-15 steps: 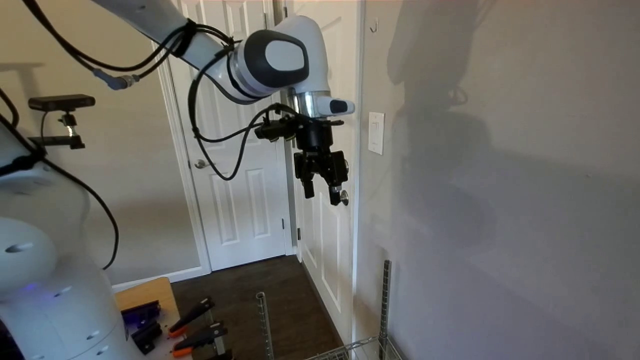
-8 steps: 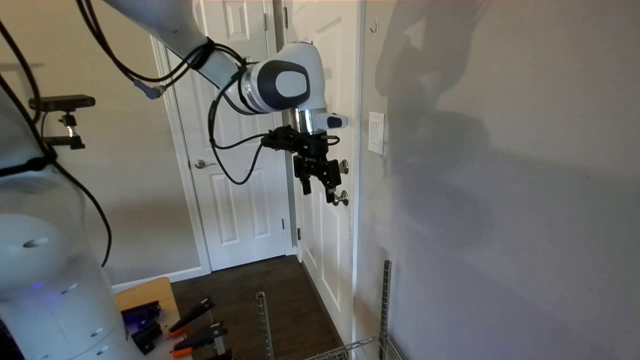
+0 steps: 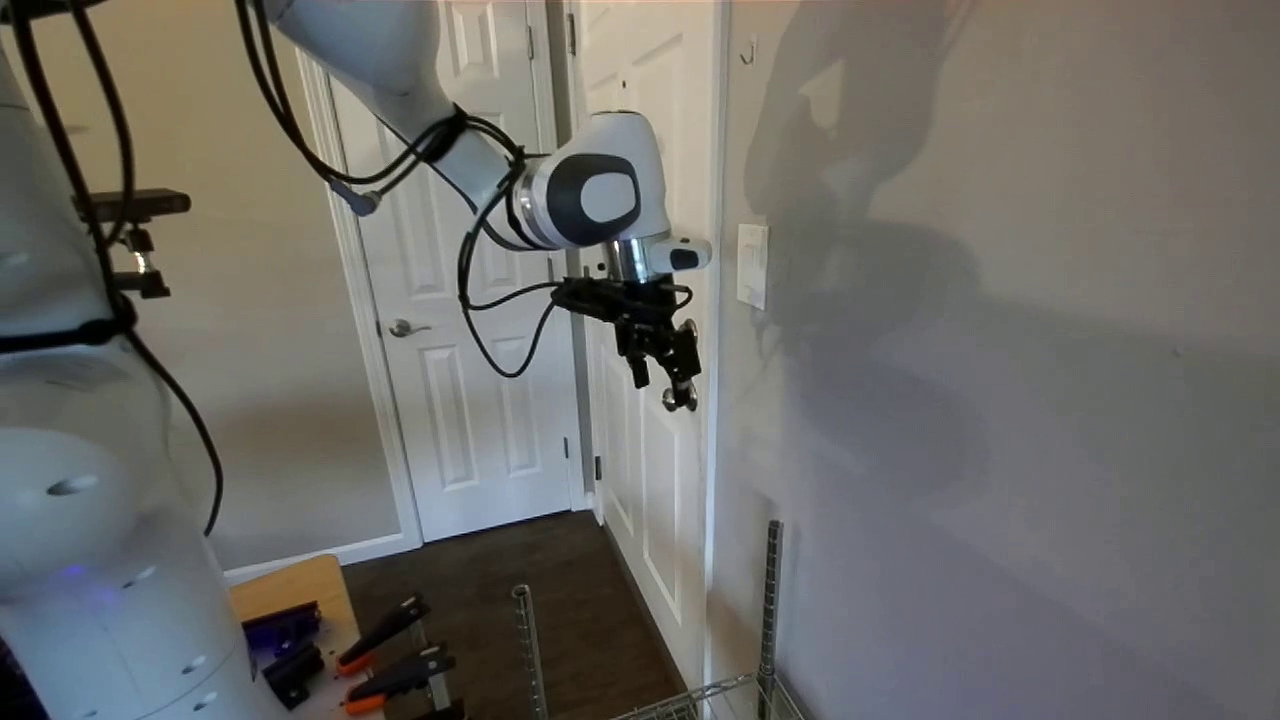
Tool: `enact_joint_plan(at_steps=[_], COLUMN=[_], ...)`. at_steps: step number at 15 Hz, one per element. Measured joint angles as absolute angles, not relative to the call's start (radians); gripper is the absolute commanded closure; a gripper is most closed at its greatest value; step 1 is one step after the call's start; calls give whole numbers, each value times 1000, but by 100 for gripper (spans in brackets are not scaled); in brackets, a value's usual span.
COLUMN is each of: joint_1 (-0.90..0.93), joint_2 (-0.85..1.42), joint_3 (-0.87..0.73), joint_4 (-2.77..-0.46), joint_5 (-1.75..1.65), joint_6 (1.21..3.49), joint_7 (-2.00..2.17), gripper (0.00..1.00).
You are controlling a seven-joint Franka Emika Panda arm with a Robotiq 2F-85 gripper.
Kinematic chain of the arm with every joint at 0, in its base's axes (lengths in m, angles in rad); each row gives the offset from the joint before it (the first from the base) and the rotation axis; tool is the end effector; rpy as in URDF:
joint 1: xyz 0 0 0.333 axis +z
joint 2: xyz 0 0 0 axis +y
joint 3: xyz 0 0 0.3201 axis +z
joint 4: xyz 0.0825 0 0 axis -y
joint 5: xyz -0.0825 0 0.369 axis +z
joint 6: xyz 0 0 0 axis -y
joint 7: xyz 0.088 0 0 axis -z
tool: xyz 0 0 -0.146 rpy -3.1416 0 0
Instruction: Turn on the light switch
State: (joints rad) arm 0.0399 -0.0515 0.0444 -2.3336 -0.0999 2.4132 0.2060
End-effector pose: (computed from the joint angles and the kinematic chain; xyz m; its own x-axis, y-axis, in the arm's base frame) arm 0.5042 0.0394 0.3454 0.9889 -0.0473 0.1409 -0.0548 -0.9972 0.0501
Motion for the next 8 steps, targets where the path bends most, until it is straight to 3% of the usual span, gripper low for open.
enact_joint_plan(at_steps=[8], joint_1=[100], joint_2=[182], joint_3=[66], joint_4=[-2153], joint_5=[-197], joint_6=[2519], joint_7=[373], gripper=[0])
